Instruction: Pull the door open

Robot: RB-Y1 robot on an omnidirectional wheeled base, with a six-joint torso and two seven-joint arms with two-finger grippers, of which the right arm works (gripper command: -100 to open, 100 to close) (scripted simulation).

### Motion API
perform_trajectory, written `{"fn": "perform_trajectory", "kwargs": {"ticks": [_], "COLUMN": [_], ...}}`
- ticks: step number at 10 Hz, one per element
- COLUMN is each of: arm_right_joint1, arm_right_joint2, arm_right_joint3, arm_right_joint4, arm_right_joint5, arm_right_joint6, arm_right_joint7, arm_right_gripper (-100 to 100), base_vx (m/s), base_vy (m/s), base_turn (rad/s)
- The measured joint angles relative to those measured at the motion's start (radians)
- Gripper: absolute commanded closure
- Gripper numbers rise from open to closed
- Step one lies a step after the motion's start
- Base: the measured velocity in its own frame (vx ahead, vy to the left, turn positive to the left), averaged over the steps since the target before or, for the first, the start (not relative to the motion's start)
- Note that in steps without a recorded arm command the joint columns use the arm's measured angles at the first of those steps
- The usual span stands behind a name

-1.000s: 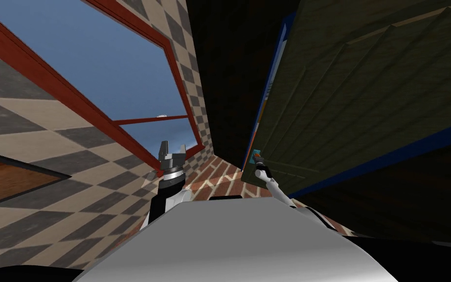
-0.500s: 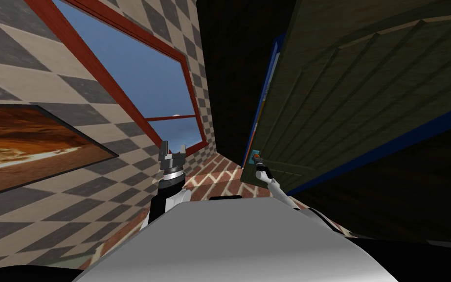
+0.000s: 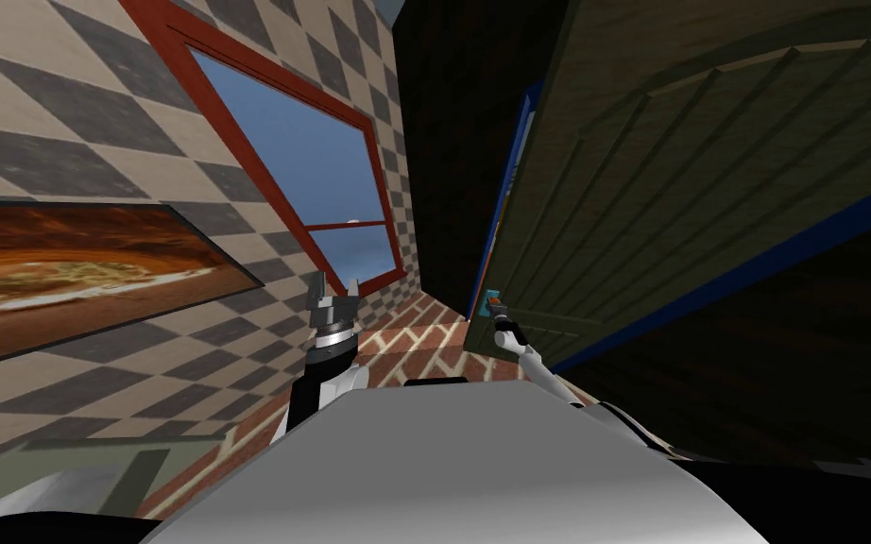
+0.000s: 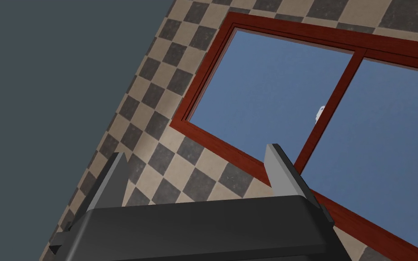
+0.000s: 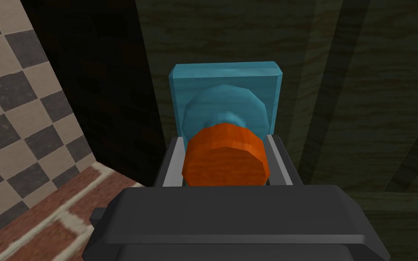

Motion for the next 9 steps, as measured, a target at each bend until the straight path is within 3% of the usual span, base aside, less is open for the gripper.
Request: {"fn": "perform_trajectory", "kwargs": {"ticks": [5,9], "arm_right_joint1": [0.017,0.03], "arm_right_joint2": [-0.036,-0.057], "arm_right_joint3": [0.054,0.083], "arm_right_joint4": [-0.03,-0.046], "arm_right_joint5": [0.005,0.009], "arm_right_joint6": [-0.004,-0.006], "arm_right_joint7": [-0.045,-0.072], "arm_right_gripper": [100,100], "base_vx": [-0.218,-0.156], "base_vy": [-0.062,-0.054], "base_turn": [0.101,0.077]}}
